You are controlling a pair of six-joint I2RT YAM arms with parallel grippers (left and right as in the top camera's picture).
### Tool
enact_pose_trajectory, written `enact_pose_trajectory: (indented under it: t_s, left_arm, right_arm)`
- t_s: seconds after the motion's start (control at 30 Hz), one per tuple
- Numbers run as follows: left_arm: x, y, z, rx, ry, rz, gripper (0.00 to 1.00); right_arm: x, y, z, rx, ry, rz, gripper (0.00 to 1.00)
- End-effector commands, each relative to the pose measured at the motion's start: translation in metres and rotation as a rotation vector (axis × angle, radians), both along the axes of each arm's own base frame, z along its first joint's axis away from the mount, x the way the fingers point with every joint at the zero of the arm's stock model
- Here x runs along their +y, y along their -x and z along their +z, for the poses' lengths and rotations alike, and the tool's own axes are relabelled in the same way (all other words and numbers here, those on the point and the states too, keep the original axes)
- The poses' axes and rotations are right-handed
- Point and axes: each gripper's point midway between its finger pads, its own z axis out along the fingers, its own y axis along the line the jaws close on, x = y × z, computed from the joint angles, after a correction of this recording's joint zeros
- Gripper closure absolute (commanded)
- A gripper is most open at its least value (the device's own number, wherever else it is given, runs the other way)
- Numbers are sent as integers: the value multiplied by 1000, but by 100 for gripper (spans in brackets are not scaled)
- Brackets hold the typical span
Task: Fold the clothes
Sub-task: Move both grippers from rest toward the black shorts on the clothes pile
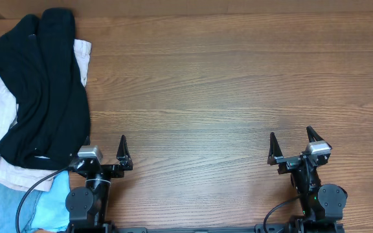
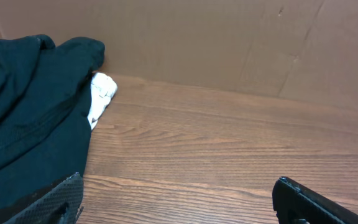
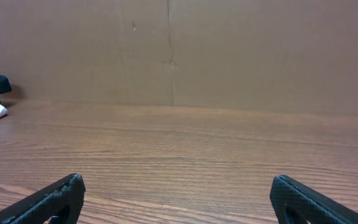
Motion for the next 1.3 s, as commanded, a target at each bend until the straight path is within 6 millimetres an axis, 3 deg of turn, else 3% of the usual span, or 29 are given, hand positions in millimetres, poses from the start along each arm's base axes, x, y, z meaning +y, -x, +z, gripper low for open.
enact_pose_trajectory:
  t_s: [0.0, 0.83, 1.13, 1.27]
  left_arm:
    - [0, 0, -2, 3, -11, -3, 0]
    - [2, 0, -2, 3, -12, 6, 0]
    - [1, 0, -1, 2, 37, 5, 0]
    - [-12, 2, 10, -13, 128, -59, 0]
  right_arm:
    - [0, -1, -5, 10, -4, -3, 0]
    - [1, -1, -4, 7, -4, 3, 0]
    - [56, 18, 0, -7, -10, 344, 0]
    - [62, 24, 14, 0, -87, 385, 0]
